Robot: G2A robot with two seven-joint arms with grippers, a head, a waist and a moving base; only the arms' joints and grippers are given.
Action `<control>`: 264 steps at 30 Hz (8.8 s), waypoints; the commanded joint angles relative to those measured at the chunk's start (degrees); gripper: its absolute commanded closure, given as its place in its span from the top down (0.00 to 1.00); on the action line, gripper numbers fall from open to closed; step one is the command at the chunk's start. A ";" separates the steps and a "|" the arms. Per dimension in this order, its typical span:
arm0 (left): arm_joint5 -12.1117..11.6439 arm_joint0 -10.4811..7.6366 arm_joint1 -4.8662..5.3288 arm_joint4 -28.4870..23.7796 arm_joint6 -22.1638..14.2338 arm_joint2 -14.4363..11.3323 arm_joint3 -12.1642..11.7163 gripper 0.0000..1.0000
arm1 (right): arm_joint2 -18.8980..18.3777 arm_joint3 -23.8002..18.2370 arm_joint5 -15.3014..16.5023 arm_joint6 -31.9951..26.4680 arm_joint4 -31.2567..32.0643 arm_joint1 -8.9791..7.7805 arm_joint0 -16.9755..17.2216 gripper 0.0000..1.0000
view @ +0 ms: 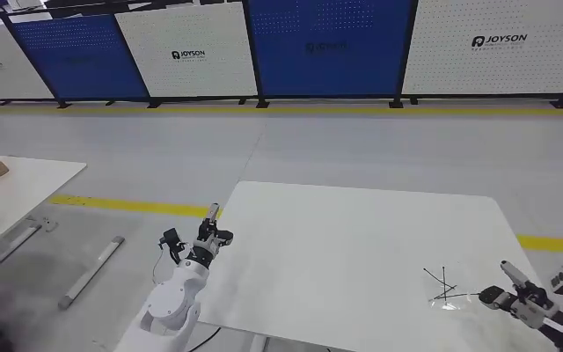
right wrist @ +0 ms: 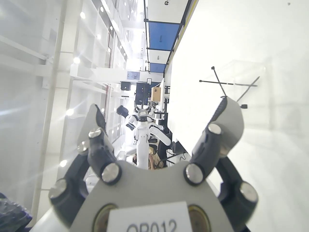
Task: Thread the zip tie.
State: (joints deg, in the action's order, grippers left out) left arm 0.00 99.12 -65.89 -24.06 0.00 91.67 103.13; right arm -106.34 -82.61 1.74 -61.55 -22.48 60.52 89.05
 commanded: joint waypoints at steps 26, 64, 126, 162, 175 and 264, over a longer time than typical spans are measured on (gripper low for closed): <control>0.00 0.00 0.00 0.00 0.00 0.00 0.00 1.00 | 2.35 7.78 -3.14 2.49 3.55 -0.91 -5.08 1.00; 0.00 0.00 0.00 0.00 0.00 0.00 0.00 1.00 | 4.65 7.38 -1.98 0.85 13.12 -3.04 -3.97 0.34; 0.00 0.00 0.00 0.00 0.00 0.00 0.00 1.00 | 3.16 8.72 6.77 1.60 -5.35 -3.76 -1.06 0.00; 0.00 0.00 0.00 0.00 0.00 0.00 0.00 1.00 | 10.58 -21.08 17.74 39.44 -2.72 1.23 13.48 0.00; 0.00 0.00 0.00 0.00 0.00 0.00 0.00 1.00 | 12.15 -21.33 17.74 40.89 0.38 1.52 12.74 0.00; 2.89 -10.55 0.43 3.89 -33.28 -14.20 -4.56 1.00 | 44.79 -11.75 13.90 49.14 8.15 7.82 -5.99 0.00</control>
State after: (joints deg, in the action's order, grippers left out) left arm 2.83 88.55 -65.47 -20.17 -33.25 77.44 98.53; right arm -61.47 -94.32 15.59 -12.36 -14.30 68.35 83.02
